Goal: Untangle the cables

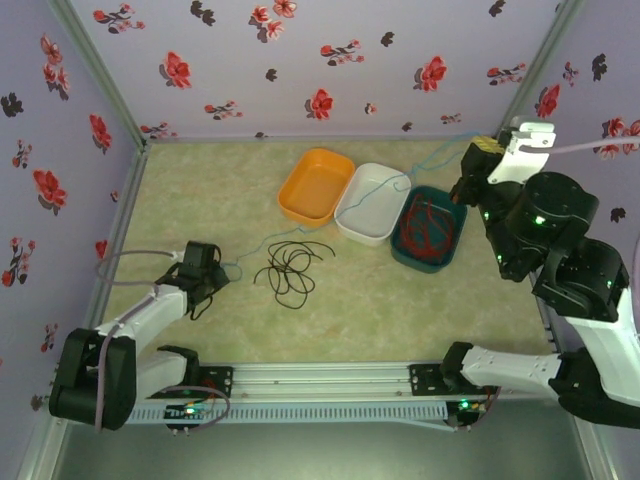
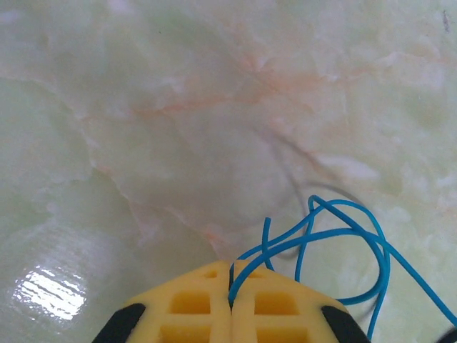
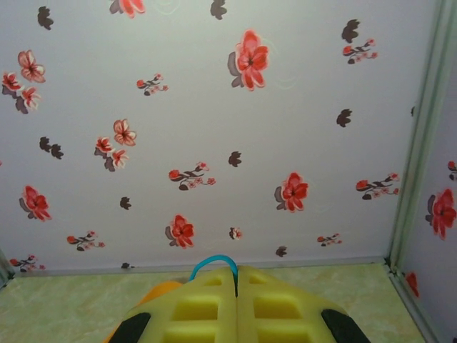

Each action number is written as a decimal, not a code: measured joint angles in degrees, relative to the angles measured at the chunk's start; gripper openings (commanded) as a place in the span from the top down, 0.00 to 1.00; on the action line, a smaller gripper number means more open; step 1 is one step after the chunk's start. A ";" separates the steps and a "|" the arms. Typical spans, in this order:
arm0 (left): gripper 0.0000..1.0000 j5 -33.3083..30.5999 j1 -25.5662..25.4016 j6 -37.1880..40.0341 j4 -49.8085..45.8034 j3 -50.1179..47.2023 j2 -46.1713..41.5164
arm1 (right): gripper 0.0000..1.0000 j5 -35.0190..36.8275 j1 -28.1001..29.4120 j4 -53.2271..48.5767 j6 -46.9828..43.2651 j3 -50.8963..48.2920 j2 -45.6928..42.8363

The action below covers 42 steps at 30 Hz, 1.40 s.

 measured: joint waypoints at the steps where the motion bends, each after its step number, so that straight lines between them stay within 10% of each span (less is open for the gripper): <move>1: 1.00 0.00 0.02 0.00 0.00 0.09 0.11 | 1.00 0.46 0.00 0.00 -0.04 0.00 -0.20; 28: 1.00 3.45 7.23 -0.13 0.24 2.05 0.61 | 1.00 11.72 0.00 -3.02 -2.36 0.00 -3.34; 42: 1.00 11.43 7.23 4.94 -1.90 6.16 -13.55 | 1.00 -0.90 -7.80 -3.80 1.33 0.04 12.39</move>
